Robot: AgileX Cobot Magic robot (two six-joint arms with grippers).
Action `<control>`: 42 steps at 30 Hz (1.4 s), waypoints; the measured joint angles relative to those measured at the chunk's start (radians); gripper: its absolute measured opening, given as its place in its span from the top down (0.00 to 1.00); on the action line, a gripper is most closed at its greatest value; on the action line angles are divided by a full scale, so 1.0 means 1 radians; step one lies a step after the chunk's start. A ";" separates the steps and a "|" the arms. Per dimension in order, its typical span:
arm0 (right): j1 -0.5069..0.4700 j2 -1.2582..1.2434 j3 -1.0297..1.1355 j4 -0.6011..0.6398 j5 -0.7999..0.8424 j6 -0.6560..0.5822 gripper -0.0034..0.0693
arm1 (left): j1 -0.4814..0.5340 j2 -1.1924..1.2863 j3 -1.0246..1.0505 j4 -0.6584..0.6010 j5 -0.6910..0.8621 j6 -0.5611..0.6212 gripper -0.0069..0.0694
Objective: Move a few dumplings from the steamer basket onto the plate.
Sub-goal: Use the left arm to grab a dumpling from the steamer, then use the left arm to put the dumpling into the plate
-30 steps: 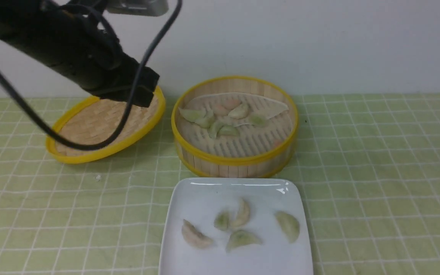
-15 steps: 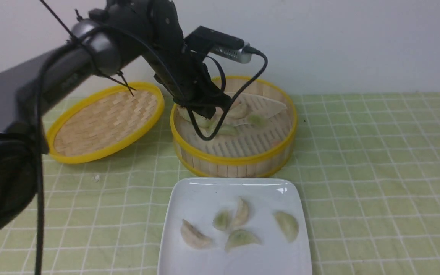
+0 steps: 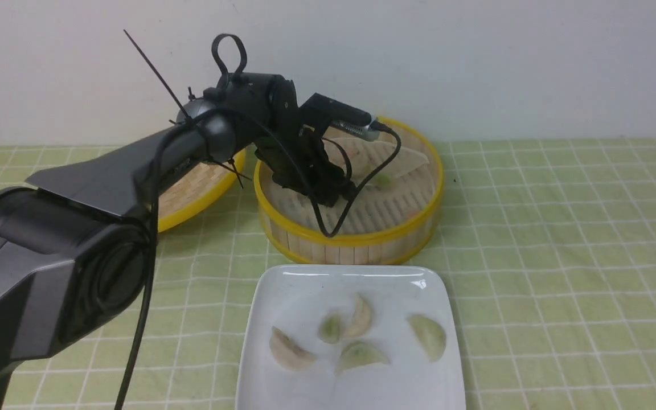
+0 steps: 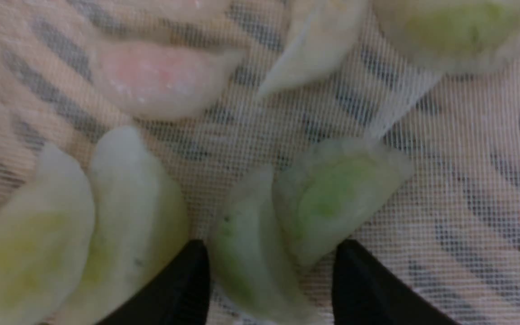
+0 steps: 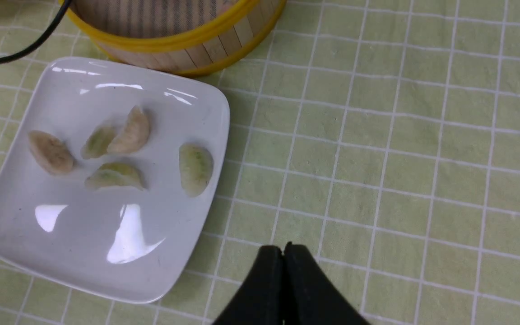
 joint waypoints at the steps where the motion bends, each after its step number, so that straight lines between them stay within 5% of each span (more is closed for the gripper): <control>1: 0.000 0.000 0.000 0.000 0.000 0.000 0.97 | 0.000 0.001 0.000 0.003 -0.003 0.000 0.46; 10: 0.000 0.000 0.000 0.001 0.000 0.000 0.97 | -0.005 0.006 -0.010 0.050 -0.006 -0.080 0.57; 19: 0.000 0.000 0.000 0.002 0.000 0.000 0.97 | -0.005 -0.034 -0.224 0.089 0.375 -0.090 0.57; 26: 0.000 0.000 0.000 0.004 -0.018 0.000 0.97 | -0.005 -0.211 -0.288 0.027 0.414 -0.092 0.57; 35: 0.000 0.000 0.000 0.006 -0.044 -0.004 0.97 | -0.039 -0.531 0.288 -0.080 0.414 -0.122 0.57; 42: 0.000 0.000 0.000 0.010 -0.054 -0.026 0.97 | -0.238 -0.660 0.798 -0.111 0.314 -0.122 0.57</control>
